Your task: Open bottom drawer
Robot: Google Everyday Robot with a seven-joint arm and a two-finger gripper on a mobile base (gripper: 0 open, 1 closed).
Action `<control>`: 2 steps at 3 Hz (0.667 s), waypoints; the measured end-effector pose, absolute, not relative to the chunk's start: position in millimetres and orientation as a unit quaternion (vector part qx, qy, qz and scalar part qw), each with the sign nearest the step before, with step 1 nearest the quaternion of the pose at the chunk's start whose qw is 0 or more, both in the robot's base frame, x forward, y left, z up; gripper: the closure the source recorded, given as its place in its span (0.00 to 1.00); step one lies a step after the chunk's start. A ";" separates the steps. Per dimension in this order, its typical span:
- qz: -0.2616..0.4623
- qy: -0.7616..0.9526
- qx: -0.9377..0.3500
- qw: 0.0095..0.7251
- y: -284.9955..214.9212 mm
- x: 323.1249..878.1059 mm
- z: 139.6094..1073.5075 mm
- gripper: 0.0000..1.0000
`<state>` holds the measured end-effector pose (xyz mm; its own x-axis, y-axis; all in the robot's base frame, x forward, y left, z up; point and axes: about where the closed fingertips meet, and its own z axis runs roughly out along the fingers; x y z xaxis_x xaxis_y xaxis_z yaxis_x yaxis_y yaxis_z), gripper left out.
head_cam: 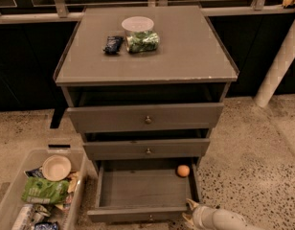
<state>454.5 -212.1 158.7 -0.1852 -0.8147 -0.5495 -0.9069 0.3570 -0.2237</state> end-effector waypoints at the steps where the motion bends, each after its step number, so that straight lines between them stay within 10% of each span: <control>1: 0.076 0.763 -0.566 0.303 -211.1 442.8 153.4 1.00; 2: 0.076 0.763 -0.566 0.303 -211.0 442.8 158.6 0.82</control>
Offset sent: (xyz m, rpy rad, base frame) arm -0.0117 0.0010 -0.0062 -0.0020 -0.0025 0.0099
